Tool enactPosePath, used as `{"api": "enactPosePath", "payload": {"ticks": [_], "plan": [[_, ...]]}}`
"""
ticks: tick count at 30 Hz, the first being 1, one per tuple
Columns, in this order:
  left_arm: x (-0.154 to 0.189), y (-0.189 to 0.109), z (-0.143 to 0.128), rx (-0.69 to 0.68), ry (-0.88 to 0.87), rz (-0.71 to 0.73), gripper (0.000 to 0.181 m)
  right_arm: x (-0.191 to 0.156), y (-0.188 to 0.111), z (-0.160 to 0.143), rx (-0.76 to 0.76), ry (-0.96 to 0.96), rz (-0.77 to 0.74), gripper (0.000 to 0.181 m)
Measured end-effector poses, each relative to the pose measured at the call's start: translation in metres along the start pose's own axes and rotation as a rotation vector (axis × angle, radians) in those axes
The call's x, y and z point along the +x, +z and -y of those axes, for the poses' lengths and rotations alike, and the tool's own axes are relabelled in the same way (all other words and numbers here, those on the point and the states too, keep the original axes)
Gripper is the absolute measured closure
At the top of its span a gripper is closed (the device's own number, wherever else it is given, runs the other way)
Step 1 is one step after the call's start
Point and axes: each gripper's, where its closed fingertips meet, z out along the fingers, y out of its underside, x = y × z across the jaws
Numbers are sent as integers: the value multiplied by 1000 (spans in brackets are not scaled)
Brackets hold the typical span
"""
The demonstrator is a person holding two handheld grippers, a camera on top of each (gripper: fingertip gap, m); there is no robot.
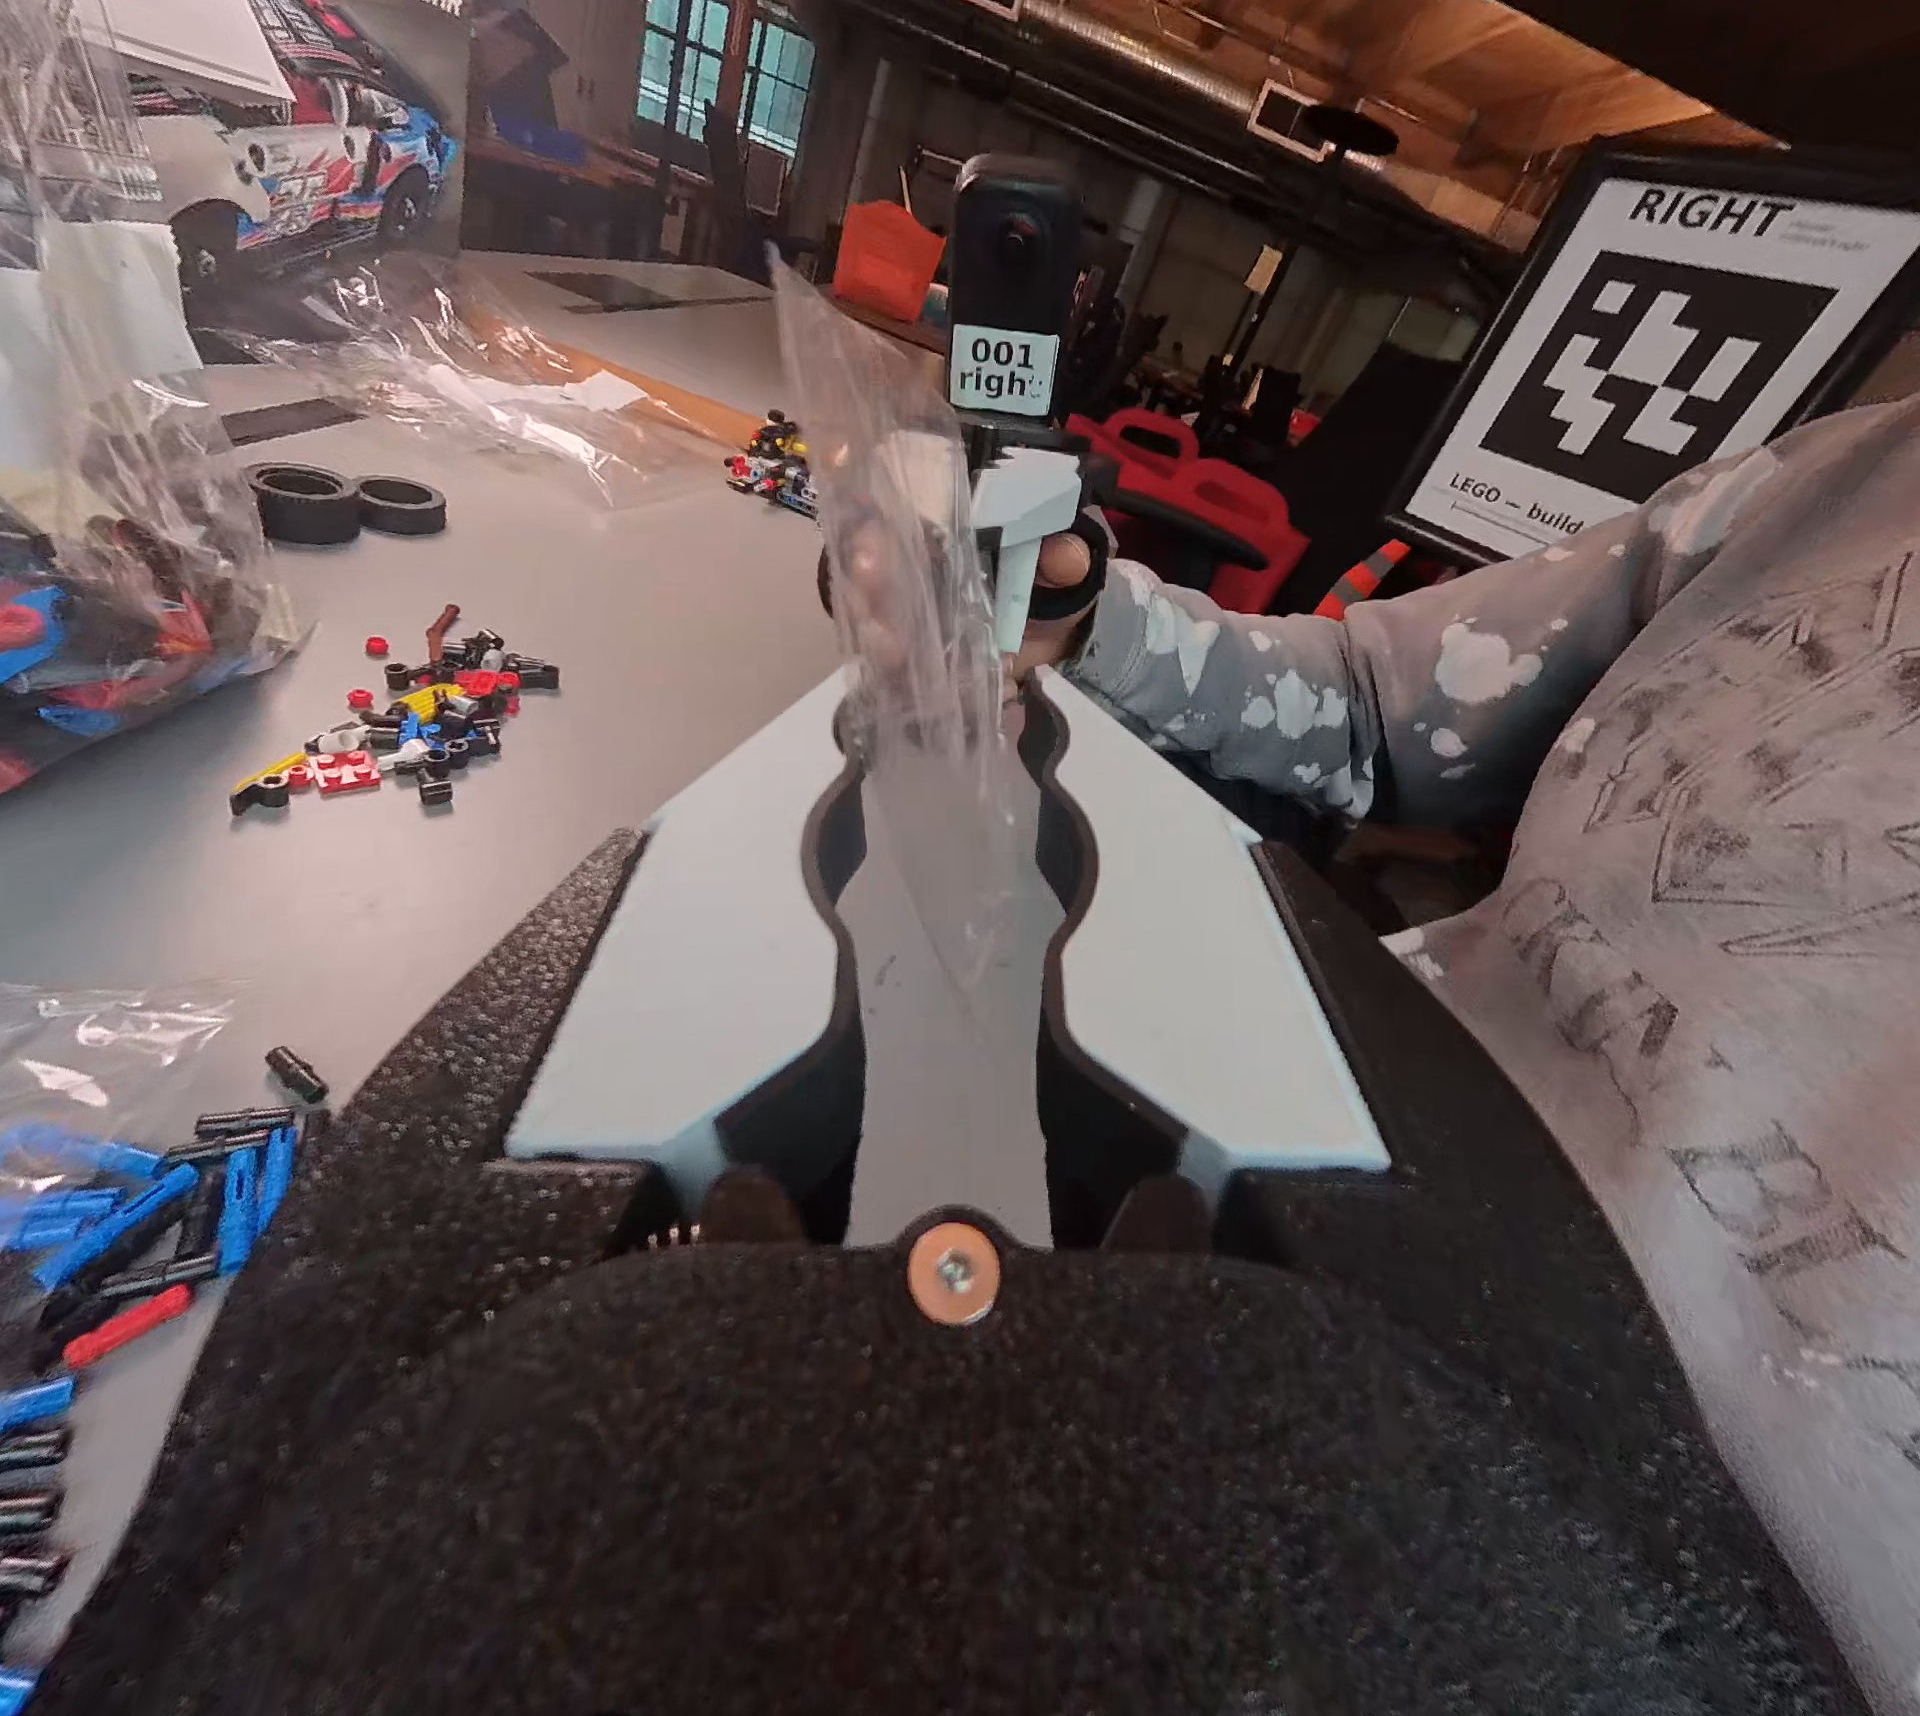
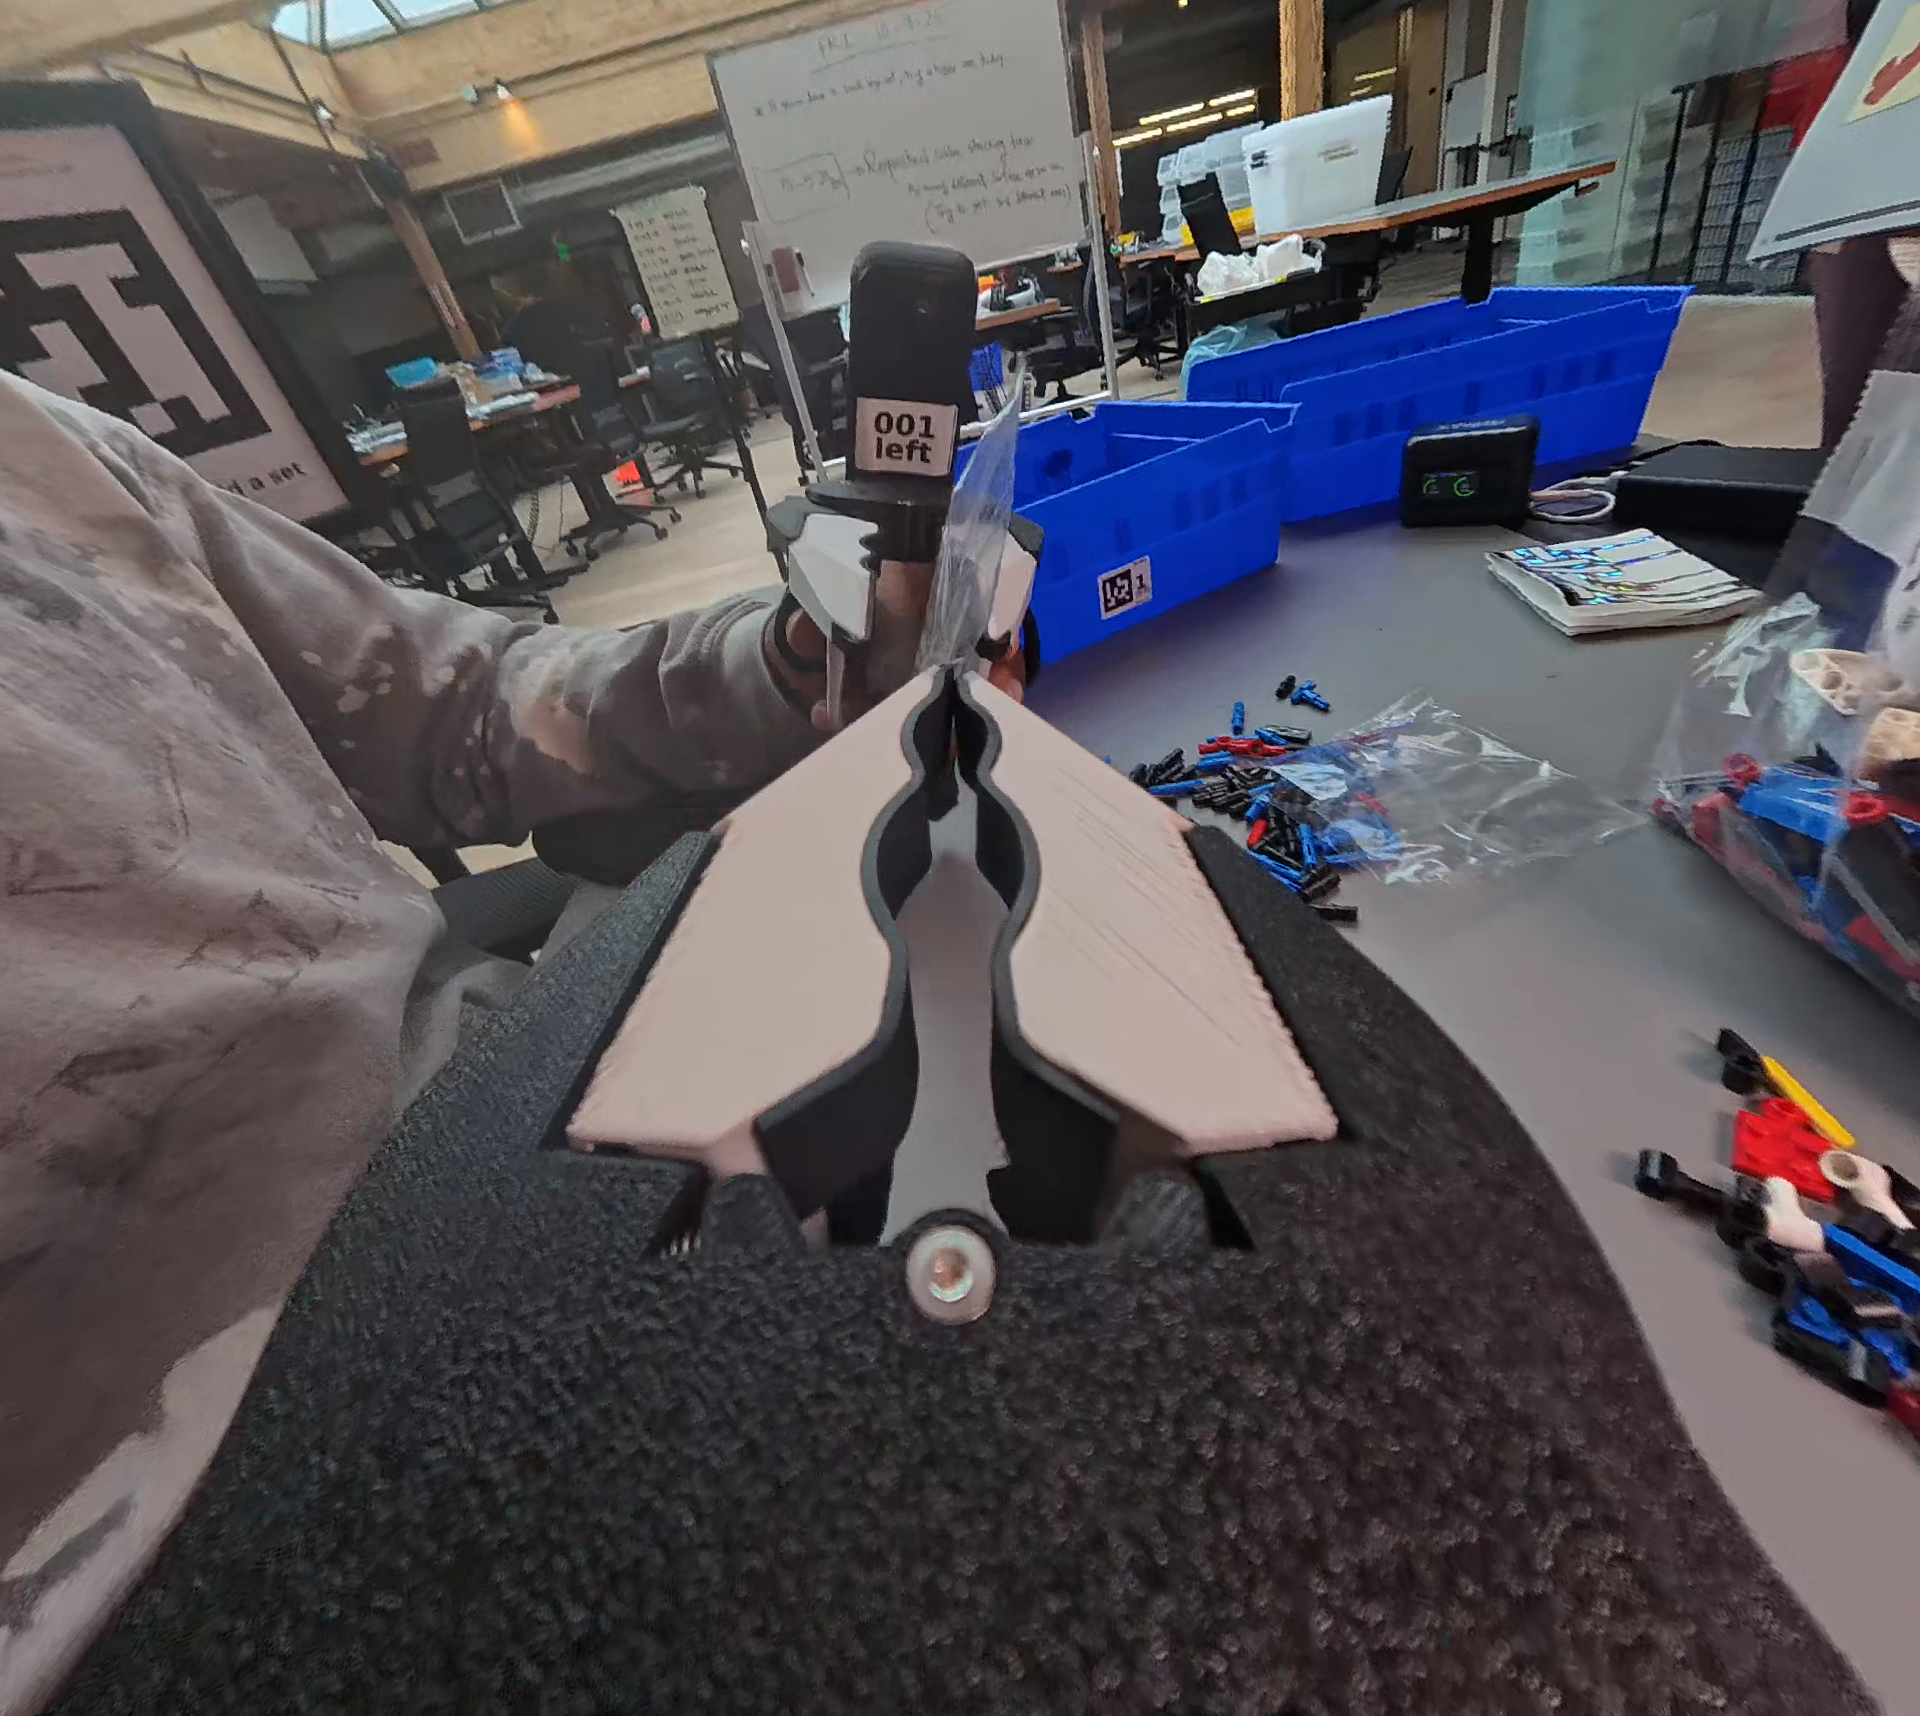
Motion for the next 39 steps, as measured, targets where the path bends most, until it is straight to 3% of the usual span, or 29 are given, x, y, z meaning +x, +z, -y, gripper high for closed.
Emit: {"api": "enactPosePath", "payload": {"ticks": [3, 7, 9, 12, 16, 18, 19, 20, 21, 24, 28, 32, 34, 36, 39], "plan": [[1, -3, -2, -27, -16, -19, 156, -1, -7, -4, -30, 3, 13, 181], [-4, 0, -19, -113, -29, 2, 181, -1, -7, -10, -63, 4, 23, 181], [-14, 1, -29, -170, -11, 61, 181, 5, -8, -16, -95, -4, -7, 181], [-16, -4, -20, -133, -16, 68, 177, 17, -11, -31, -171, -67, -74, 181], [-22, -14, -11, -94, -21, 94, 179, 23, -8, -68, -366, -179, -109, 136], [-21, -14, -11, -89, -29, 81, 179, 26, 5, -82, -412, -175, -119, 127], [-20, -13, -12, -92, -32, 72, 179, 27, 14, -89, -427, -163, -120, 133], [-20, -12, -13, -96, -33, 67, 178, 27, 22, -94, -440, -154, -113, 163], [-19, -11, -14, -99, -33, 66, 177, 23, 28, -95, -446, -157, -83, 181], [-28, -19, -3, -48, -5, 139, 165, 14, 33, -77, -382, -196, -39, 181], [-34, -40, 24, 90, -6, 177, 151, 12, 14, -60, -299, -164, -28, 181], [-24, -30, 7, 2, -47, 76, 134, 9, 0, -41, -203, -120, -14, 181], [-15, -18, -10, -77, -42, 32, 139, 3, -2, -35, -180, -98, 16, 181], [-8, -8, -25, -157, 10, 21, 163, 2, -2, -38, -199, -108, 21, 181], [-1, -3, -34, -204, 37, -3, 176, 2, -5, -36, -189, -102, 21, 181]]}}
